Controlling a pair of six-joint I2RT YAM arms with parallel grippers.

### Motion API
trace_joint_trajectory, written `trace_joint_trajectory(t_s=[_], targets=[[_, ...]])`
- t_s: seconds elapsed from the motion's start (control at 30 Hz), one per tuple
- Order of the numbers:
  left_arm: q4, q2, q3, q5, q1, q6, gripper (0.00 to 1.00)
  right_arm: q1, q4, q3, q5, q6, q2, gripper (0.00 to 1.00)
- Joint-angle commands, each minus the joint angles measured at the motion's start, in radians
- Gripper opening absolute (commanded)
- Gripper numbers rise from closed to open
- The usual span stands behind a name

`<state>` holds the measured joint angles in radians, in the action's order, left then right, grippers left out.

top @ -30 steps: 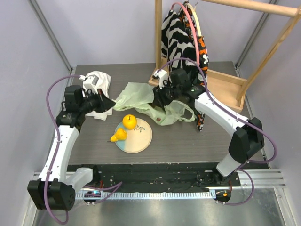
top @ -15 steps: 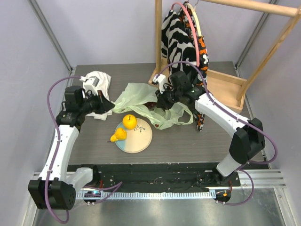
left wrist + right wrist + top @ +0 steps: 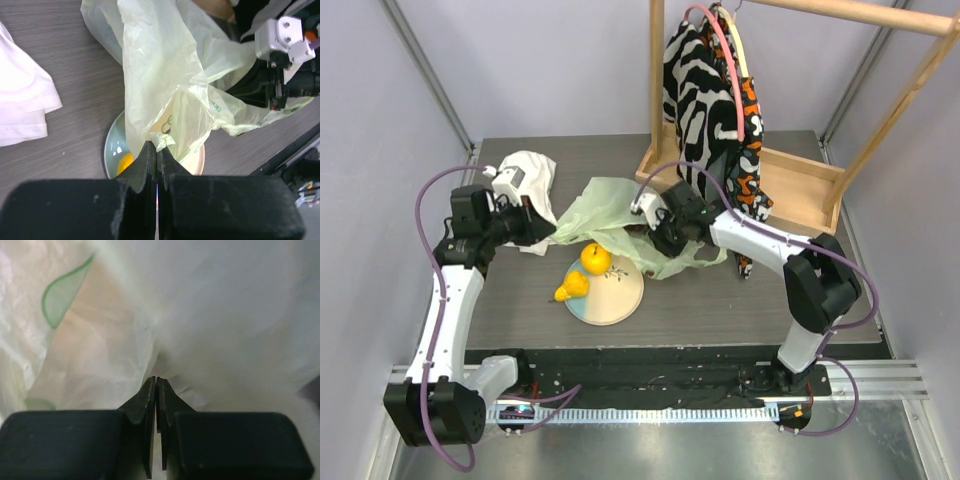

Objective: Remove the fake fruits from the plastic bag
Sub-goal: Adjust the plastic bag at the center of the board.

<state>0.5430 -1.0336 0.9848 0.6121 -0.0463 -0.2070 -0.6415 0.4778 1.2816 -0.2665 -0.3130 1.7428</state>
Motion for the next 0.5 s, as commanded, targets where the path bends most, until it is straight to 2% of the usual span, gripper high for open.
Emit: trace_joint_trajectory(t_s=[0.0,0.2,0.33,0.47], targets=[[0.084,0.026,0.029,-0.001,-0.004,0.132,0.0,-0.055,-0.027,-0.105,0.01,0.005,-0.13,0.11],[0.186,0.017,0.052,-0.058,-0.004,0.253,0.0,-0.057,-0.021,-0.146,0.032,-0.003,-0.154,0.11],[0.187,0.003,0.077,-0.041,-0.006,0.235,0.0,-0.053,-0.082,-0.098,0.065,0.006,-0.137,0.11],[0.141,-0.014,0.11,-0.003,-0.004,0.161,0.0,-0.053,-0.097,0.033,0.058,-0.003,-0.028,0.21]])
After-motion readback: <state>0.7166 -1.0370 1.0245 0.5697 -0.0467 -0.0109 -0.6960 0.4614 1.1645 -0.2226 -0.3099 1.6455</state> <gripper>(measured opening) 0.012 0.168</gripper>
